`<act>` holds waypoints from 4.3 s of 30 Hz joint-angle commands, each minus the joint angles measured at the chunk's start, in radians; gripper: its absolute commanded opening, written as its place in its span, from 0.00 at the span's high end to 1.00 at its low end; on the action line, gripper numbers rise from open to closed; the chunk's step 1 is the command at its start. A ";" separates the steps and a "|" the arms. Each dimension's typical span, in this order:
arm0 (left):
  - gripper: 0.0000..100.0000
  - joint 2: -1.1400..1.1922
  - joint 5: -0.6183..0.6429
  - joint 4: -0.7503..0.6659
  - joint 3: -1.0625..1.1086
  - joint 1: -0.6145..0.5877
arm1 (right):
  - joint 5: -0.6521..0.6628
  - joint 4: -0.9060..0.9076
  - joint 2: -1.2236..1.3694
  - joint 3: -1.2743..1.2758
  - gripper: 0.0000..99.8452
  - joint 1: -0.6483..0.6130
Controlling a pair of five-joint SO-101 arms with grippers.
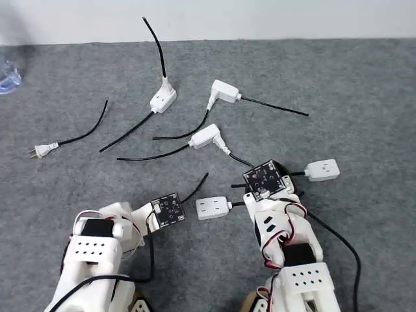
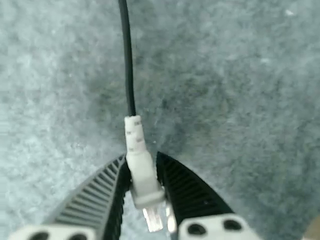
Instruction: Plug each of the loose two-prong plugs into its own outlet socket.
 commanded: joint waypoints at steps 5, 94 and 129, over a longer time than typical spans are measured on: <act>0.80 -0.005 -0.008 0.014 -0.021 0.025 | 0.009 -0.025 -0.001 -0.003 0.85 -0.002; 0.87 0.795 -0.025 0.003 -0.596 -0.107 | 0.011 -0.025 -0.002 -0.005 0.85 -0.005; 0.99 0.646 0.078 0.160 -0.779 -0.052 | 0.011 -0.031 -0.002 -0.005 0.85 -0.001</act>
